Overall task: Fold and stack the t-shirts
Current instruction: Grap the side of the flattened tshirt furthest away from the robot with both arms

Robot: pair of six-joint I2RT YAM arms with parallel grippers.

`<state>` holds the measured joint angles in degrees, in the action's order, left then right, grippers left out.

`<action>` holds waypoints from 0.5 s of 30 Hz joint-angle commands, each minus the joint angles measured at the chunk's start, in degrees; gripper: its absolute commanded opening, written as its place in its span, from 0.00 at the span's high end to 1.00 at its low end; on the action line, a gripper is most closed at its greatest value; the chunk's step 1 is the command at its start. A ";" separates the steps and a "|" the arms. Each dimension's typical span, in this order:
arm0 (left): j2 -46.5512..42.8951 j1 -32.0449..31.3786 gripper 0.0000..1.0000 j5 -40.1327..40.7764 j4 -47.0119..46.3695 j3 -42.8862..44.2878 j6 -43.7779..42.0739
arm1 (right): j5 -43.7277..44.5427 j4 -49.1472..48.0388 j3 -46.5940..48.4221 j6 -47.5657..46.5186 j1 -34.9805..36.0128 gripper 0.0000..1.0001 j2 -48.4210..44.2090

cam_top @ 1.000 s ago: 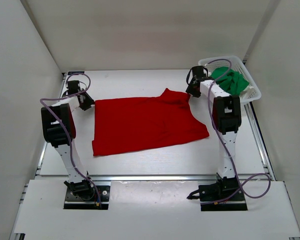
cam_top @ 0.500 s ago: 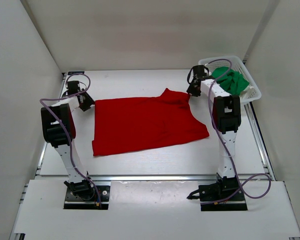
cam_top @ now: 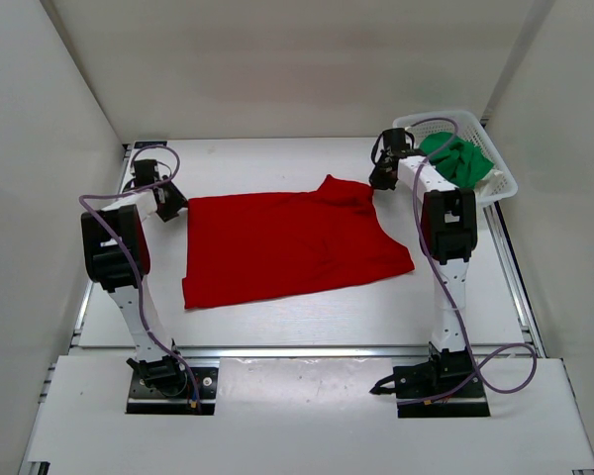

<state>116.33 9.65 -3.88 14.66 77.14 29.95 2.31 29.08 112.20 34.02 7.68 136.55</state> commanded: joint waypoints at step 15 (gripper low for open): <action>2.49 -2.09 0.47 -0.16 1.16 5.64 -1.13 | -1.86 -1.75 4.17 -5.63 0.40 1.00 -5.33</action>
<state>118.54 8.27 -3.53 15.46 80.77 29.67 0.75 29.34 116.88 29.63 7.84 135.96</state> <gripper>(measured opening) 0.524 0.008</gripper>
